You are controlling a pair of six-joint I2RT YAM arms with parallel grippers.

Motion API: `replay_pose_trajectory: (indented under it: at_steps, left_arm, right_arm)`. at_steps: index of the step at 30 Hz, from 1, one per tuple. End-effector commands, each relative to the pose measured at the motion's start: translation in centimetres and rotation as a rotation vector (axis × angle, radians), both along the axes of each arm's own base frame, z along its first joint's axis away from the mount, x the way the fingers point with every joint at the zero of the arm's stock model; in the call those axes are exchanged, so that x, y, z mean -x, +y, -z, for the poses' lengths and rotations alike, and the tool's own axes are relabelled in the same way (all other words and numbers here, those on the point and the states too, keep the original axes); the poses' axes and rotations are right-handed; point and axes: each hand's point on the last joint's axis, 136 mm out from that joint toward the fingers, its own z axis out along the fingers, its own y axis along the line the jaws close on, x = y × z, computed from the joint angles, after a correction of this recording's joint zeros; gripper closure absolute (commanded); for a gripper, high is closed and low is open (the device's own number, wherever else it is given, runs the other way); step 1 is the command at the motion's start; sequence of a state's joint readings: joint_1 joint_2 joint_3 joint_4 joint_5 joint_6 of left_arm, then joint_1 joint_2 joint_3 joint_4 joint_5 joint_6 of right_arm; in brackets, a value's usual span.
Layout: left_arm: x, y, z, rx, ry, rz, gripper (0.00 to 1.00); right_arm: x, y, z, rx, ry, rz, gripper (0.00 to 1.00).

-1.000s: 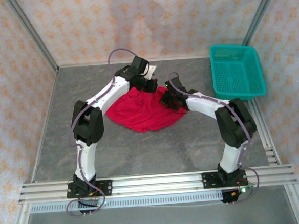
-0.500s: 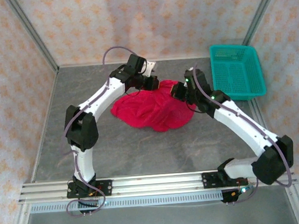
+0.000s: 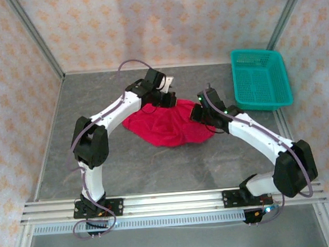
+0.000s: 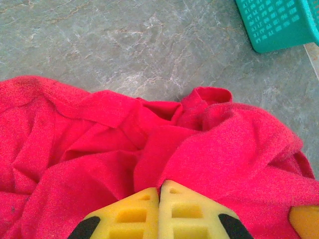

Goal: Fold the inside-out t-shirt

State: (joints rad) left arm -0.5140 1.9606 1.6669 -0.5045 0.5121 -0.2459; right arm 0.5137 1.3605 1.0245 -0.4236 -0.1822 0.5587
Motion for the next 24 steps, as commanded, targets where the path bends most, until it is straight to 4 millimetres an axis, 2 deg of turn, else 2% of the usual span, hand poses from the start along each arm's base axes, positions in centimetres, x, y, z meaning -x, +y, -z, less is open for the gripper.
replay_pose_trajectory:
  at_steps: [1, 2, 4, 5, 16, 21, 23, 24]
  left_arm:
    - [-1.1, 0.1, -0.5, -0.02, -0.035, -0.032, 1.0]
    - [-1.0, 0.0, -0.6, -0.018, -0.038, -0.031, 1.0]
    - [-0.9, -0.3, -0.8, -0.018, -0.041, -0.025, 1.0]
    - [-0.9, -0.3, -0.9, -0.019, -0.044, -0.023, 1.0]
    - [-1.0, -0.6, -1.0, -0.027, -0.04, -0.013, 1.0]
    - [-0.9, -0.7, -1.0, -0.026, -0.037, -0.01, 1.0]
    - [-0.8, -0.7, -1.1, -0.027, -0.039, -0.009, 1.0]
    - [-0.8, -0.6, -1.1, -0.029, -0.039, -0.009, 1.0]
  right_arm:
    - [-0.5, -1.0, -1.2, 0.078, -0.007, 0.009, 0.83]
    - [-0.5, -1.1, -1.2, 0.099, 0.0, 0.008, 0.72]
    - [-0.4, -1.2, -1.3, 0.118, 0.003, 0.003, 0.61]
    - [-0.3, -1.1, -1.4, 0.117, 0.002, -0.003, 0.6]
    - [0.5, 0.4, -1.1, 0.116, 0.021, -0.05, 0.57]
    - [-0.2, 0.7, 0.0, 0.155, 0.042, -0.048, 0.57]
    - [-0.9, 0.9, 0.2, 0.172, 0.042, -0.046, 0.63]
    - [-1.4, 1.0, 0.0, 0.182, 0.037, -0.047, 0.77]
